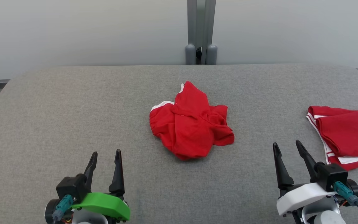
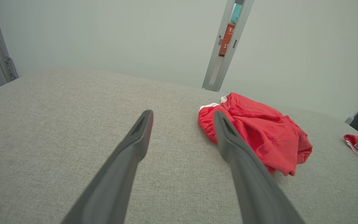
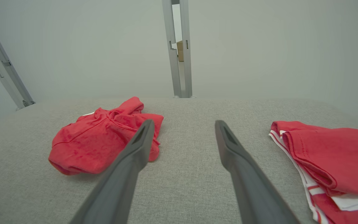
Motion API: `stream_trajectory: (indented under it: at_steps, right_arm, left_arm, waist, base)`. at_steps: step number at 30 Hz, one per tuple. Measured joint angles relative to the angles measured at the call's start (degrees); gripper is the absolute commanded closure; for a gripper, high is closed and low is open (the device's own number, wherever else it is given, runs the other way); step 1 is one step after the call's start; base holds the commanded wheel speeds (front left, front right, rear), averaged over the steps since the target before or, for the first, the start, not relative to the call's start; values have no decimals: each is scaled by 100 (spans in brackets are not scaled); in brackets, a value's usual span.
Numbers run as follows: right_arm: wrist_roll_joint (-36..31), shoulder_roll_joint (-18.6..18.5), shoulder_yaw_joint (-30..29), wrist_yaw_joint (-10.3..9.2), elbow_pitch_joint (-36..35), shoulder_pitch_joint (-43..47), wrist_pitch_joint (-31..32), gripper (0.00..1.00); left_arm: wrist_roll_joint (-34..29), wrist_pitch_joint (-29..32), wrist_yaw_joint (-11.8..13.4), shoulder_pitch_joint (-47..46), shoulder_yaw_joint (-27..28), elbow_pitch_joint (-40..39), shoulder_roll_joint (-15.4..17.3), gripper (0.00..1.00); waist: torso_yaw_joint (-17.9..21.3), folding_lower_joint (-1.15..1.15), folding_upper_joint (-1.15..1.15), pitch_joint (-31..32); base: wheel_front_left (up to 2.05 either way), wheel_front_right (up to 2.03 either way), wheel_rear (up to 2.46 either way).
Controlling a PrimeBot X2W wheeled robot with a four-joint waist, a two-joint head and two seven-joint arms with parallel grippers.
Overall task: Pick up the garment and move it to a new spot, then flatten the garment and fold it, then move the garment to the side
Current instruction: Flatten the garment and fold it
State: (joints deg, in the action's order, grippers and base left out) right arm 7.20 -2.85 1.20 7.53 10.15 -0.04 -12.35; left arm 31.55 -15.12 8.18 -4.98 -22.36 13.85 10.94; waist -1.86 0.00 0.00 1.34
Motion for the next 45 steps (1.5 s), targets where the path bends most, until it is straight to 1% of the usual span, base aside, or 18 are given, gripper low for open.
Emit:
stream_trajectory:
  at_steps: [4, 8, 13, 17, 19, 23, 27, 31, 37, 43, 45]
  right_arm:
    - [-105, 0, 15, 0, -1, -60, 73, 0]
    - [-318, -2, 45, -1, -65, -345, 286, 0]
    - [-671, -1, 180, 0, -87, -1053, 856, 0]
    - [-845, 2, 319, 0, 121, -1678, 1318, 0]
    - [-870, -36, 369, 0, 393, -2078, 1575, 0]
    - [-847, -278, 499, 0, 977, -2710, 1978, 0]
    - [-820, -515, 703, 0, 1641, -3209, 2286, 0]
    - [-683, -630, 955, 0, 2302, -3563, 2549, 0]
    - [-448, -704, 1254, 0, 3085, -3915, 2641, 0]
    - [-378, -708, 1314, 0, 3601, -4122, 2593, 0]
    - [-396, -708, 1258, 0, 3705, -4214, 2522, 38]
  left_arm:
    - [0, 0, 7, -1, -27, -11, 4, 0]
    - [-25, 2, 5, -10, -77, -25, 1, 0]
    - [-82, 20, -11, -79, -183, -60, -47, 0]
    - [-98, 19, -25, -172, -242, -85, -126, 0]
    - [-121, 19, -66, -212, -281, -78, -188, 0]
    - [-145, 16, -131, -285, -326, -40, -332, 0]
    - [-185, 12, -216, -332, -327, 40, -466, 0]
    - [-267, 9, -297, -367, -264, 59, -566, 0]
    - [-387, 9, -393, -383, -137, 62, -667, 0]
    - [-478, 9, -453, -390, -26, 35, -728, 0]
    - [-511, 9, -472, -396, -12, 34, -747, 0]
  waist:
    - [-72, 0, 0, -31]
    - [-201, 0, 0, -77]
    - [-447, 0, 0, -167]
    - [-686, 0, 0, -260]
    - [-868, 0, 0, -333]
    - [-1209, 0, 0, -487]
    - [-1555, 0, 0, -671]
    - [-1862, 0, 0, -861]
    - [-2218, 0, 0, -1152]
    - [-2359, 0, 0, -1379]
    - [-2369, 0, 0, -1435]
  base:
    - [0, 0, 0]
    - [0, 0, 0]
    - [0, 0, 0]
    - [0, 0, 0]
    - [0, 0, 0]
    - [0, 0, 0]
    - [0, 0, 0]
    - [0, 0, 0]
    - [0, 0, 0]
    - [0, 0, 0]
    - [0, 0, 0]
